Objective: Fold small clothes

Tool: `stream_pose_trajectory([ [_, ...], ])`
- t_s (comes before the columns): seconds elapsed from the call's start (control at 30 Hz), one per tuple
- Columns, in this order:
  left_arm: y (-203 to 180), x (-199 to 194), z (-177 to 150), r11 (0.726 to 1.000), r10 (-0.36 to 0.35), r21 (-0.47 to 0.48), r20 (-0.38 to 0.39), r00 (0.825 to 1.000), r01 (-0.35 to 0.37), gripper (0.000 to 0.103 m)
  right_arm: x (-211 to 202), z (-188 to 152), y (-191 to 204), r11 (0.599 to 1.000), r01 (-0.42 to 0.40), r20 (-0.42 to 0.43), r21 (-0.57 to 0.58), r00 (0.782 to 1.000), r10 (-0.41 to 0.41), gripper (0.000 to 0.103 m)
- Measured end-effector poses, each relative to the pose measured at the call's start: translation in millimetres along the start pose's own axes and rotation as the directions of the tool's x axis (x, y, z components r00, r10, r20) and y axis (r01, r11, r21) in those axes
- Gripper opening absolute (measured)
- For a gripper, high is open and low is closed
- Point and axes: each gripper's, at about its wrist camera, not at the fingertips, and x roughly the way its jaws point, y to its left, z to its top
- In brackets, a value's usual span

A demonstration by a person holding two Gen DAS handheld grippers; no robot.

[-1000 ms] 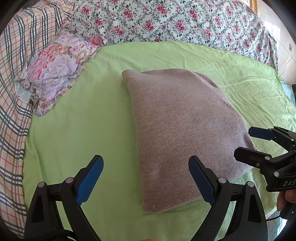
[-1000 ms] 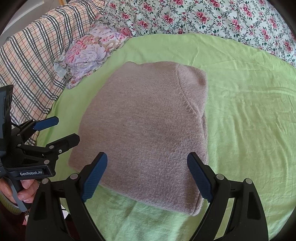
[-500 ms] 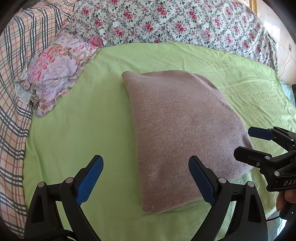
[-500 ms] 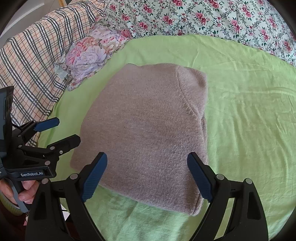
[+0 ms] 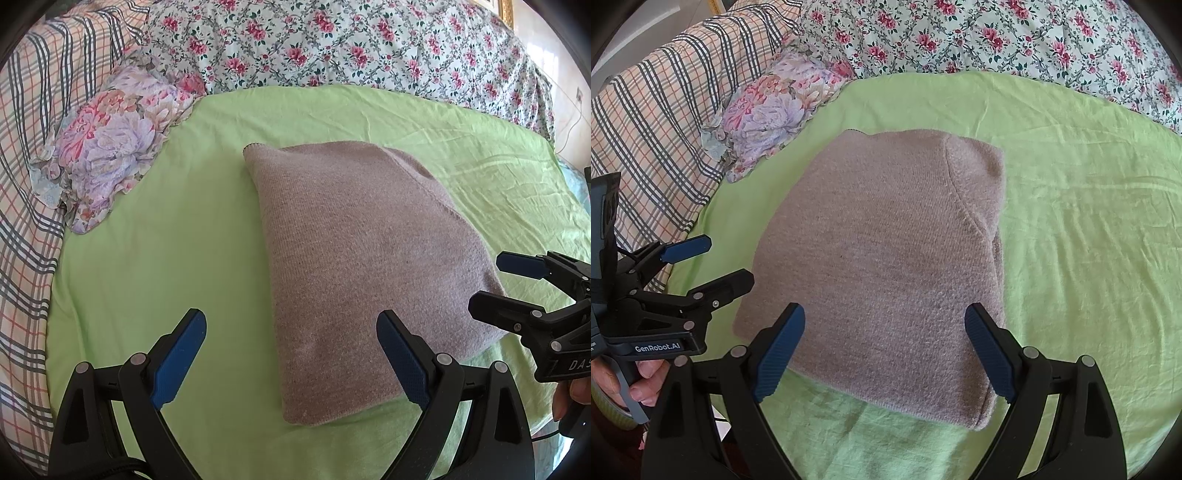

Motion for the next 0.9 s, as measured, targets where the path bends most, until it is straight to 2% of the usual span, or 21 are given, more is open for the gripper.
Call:
stream_pose_trajectory([
  [0.9,-8.1,-4.7,1.6,1.000,0.009,-0.010,0.008,1.000,-0.009,0.094,-4.4,1.2,-1.6,1.000,0.007,0.022,0.013,1.000,-0.007,0.089],
])
